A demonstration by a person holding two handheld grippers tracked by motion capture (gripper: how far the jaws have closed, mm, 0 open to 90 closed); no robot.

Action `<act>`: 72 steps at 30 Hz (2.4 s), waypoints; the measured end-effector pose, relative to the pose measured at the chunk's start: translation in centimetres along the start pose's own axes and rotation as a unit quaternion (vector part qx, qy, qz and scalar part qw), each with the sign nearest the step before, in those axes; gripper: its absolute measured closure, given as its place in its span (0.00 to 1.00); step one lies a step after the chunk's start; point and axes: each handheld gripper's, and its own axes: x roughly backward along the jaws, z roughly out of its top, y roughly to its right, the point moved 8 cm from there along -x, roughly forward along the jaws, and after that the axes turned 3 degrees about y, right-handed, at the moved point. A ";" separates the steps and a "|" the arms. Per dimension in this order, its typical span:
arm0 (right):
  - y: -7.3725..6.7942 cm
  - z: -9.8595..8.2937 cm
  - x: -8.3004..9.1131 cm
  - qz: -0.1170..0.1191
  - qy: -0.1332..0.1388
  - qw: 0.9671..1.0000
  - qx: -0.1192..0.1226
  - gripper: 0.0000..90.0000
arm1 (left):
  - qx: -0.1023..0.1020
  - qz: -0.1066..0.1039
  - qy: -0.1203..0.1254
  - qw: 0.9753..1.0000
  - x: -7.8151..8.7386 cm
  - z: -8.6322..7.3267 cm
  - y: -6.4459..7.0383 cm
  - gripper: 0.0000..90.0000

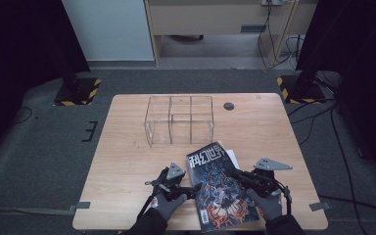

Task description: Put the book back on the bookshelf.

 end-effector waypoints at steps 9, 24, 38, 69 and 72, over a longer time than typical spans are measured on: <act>-0.5 0.7 0.6 0.003 0.020 1.000 0.011 0.94 | 0.005 -0.010 0.000 1.000 -0.1 0.0 0.2 0.19; -1.1 1.5 1.1 0.007 0.044 0.999 0.026 0.94 | 0.000 -0.045 -0.007 0.999 -1.1 -0.4 1.3 0.15; -1.1 1.6 1.0 0.009 0.048 0.998 0.028 0.94 | 0.035 -0.087 -0.006 0.996 -2.7 -0.2 2.1 0.13; -0.9 2.1 1.1 0.012 0.063 0.998 0.024 0.94 | 0.072 -0.108 0.011 0.991 -3.2 0.3 2.0 0.31; -0.5 1.9 0.8 0.000 0.052 0.998 0.026 0.94 | 0.082 -0.106 0.003 0.991 -3.0 0.2 1.9 0.40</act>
